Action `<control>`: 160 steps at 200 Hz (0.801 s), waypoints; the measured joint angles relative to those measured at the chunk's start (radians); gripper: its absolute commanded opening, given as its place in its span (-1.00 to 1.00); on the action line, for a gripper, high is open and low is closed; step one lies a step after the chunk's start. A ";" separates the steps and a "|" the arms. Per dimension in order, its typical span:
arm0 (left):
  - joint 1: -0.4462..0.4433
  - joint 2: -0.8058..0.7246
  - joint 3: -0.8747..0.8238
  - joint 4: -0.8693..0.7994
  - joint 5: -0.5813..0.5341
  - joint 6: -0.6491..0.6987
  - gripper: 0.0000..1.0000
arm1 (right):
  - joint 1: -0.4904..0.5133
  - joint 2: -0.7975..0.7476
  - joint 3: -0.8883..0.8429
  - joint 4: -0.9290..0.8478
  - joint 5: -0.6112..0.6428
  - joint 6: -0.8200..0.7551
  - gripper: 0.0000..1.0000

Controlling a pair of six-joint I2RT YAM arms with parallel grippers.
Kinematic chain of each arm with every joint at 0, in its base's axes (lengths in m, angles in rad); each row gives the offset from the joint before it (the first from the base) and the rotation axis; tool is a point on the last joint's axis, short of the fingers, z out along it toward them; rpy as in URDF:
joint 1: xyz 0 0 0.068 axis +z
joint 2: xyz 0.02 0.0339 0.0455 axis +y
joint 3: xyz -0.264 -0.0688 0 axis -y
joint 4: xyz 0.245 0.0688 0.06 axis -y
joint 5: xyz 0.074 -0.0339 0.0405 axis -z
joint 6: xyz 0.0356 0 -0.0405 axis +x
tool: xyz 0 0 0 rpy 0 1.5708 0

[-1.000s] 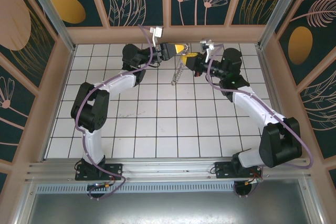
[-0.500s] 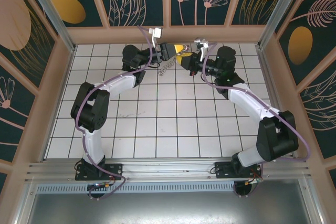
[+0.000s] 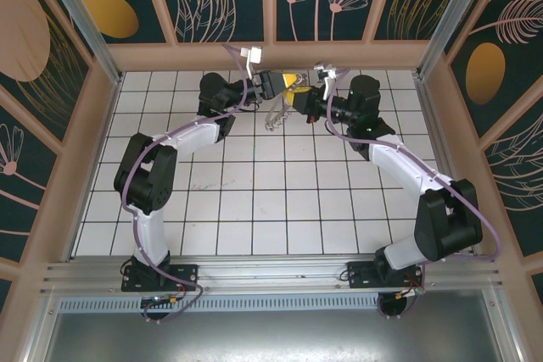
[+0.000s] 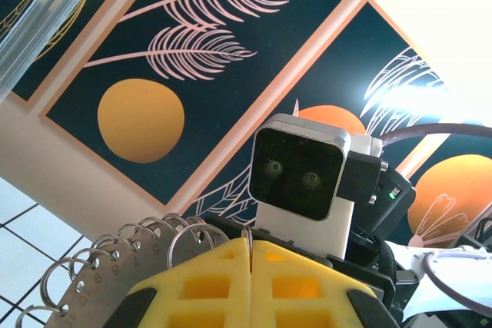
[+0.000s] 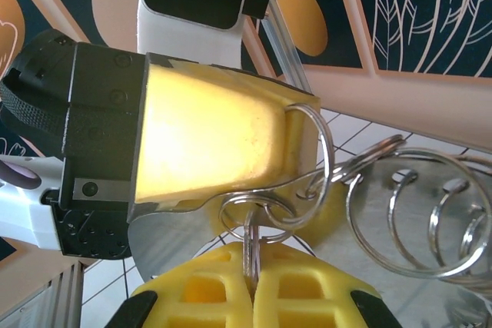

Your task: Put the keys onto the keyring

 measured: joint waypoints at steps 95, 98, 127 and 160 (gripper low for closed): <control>-0.013 -0.017 -0.001 -0.111 -0.017 0.117 -1.00 | -0.021 -0.058 -0.030 -0.099 0.031 -0.023 -1.00; -0.013 -0.017 -0.001 -0.114 -0.018 0.121 -1.00 | -0.022 -0.060 -0.030 -0.102 0.031 -0.023 -1.00; -0.013 -0.017 -0.001 -0.143 -0.023 0.154 -1.00 | -0.032 -0.069 -0.031 -0.133 0.038 -0.034 -1.00; -0.013 -0.029 -0.001 -0.196 -0.025 0.209 -1.00 | -0.042 -0.074 -0.030 -0.166 0.042 -0.051 -1.00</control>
